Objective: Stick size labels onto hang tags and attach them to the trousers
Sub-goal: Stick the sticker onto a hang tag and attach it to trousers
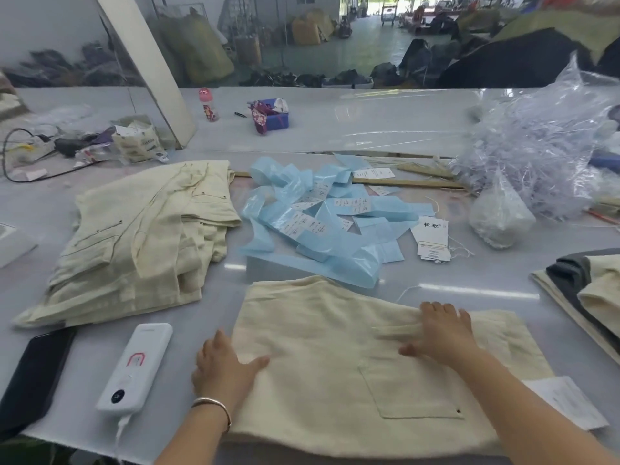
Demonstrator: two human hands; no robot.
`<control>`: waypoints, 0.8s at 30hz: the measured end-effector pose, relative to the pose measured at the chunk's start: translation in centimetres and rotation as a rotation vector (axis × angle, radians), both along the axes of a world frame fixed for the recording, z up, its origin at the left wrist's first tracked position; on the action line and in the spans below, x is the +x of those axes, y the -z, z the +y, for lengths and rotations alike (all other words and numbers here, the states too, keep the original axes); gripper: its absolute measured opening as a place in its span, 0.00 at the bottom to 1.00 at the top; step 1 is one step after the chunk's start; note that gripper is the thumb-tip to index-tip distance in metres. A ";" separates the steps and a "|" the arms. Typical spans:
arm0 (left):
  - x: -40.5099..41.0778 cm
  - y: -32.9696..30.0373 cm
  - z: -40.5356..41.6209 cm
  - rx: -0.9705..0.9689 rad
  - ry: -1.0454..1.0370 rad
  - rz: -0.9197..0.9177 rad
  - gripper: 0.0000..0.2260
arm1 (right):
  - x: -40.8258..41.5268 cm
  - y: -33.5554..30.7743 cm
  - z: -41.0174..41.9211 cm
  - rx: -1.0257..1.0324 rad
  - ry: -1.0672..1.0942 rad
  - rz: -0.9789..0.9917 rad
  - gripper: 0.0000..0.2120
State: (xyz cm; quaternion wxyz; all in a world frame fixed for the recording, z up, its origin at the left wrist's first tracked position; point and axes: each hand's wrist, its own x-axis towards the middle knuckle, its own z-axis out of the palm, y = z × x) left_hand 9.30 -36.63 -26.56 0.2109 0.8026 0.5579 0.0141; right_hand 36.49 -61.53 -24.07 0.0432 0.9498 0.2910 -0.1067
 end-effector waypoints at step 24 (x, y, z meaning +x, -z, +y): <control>21.1 -22.6 -19.9 -0.225 0.748 -1.419 0.07 | -7.3 -23.8 -29.6 0.550 0.534 -0.828 0.30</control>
